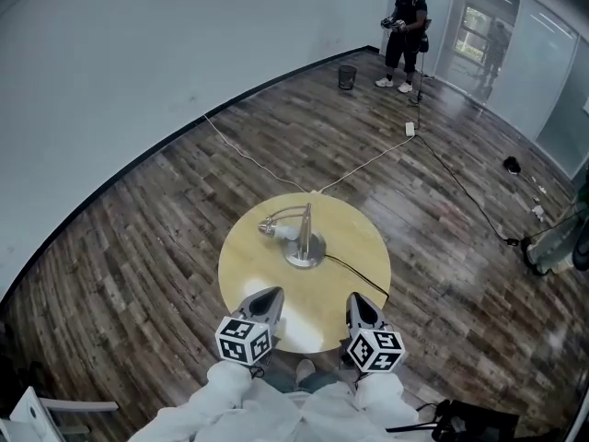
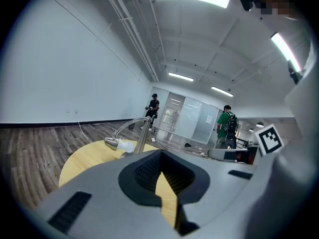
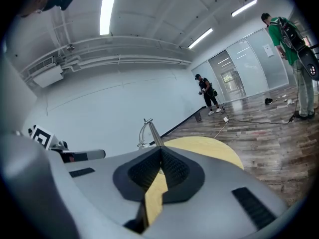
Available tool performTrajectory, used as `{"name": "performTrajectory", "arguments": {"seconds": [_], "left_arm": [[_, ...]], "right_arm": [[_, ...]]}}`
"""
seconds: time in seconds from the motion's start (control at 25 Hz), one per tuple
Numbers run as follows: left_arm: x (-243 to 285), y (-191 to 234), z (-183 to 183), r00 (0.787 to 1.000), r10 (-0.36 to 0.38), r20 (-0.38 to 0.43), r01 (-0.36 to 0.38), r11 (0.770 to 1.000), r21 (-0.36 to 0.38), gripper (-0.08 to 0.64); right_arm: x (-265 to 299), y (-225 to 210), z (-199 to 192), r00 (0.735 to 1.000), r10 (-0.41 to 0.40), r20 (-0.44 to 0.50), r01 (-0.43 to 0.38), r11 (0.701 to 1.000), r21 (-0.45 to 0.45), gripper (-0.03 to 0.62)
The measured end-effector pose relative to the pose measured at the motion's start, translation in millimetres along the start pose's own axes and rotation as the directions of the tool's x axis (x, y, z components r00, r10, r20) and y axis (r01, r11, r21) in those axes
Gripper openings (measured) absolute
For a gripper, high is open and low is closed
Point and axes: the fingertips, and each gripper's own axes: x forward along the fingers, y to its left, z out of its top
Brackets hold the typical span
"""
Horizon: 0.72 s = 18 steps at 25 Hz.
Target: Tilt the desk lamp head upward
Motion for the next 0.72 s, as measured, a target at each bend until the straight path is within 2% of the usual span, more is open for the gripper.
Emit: {"name": "performTrajectory", "arguments": {"seconds": [0.12,0.4,0.64,0.68,0.72], "left_arm": [[11.3,8.3,1.0,1.000,-0.002,-0.016,0.002,1.000,-0.002,-0.002],[34.7,30.2,-2.7,0.996,-0.060,-0.065,0.060,0.998,-0.007,-0.002],[54.2,49.4,-13.1,0.989,-0.117,-0.092,0.116,0.993,-0.011,-0.002],[57.2,52.3,-16.5,0.985,-0.138,-0.102,0.138,0.990,-0.009,-0.002],[60.5,55.3,-20.9,0.980,-0.158,-0.121,0.160,0.987,0.001,-0.002]], "right_arm": [[17.8,-1.1,-0.4,0.999,0.012,-0.032,-0.012,1.000,-0.003,0.014],[57.3,6.8,-6.4,0.997,0.012,-0.071,-0.012,1.000,-0.005,0.014],[102.9,0.4,-24.3,0.987,0.016,-0.160,-0.033,0.994,-0.103,0.014],[112.9,-0.3,-26.9,0.984,0.029,-0.178,-0.050,0.992,-0.114,0.020],[123.2,-1.2,-28.9,0.980,0.046,-0.193,-0.069,0.991,-0.113,0.058]]}}
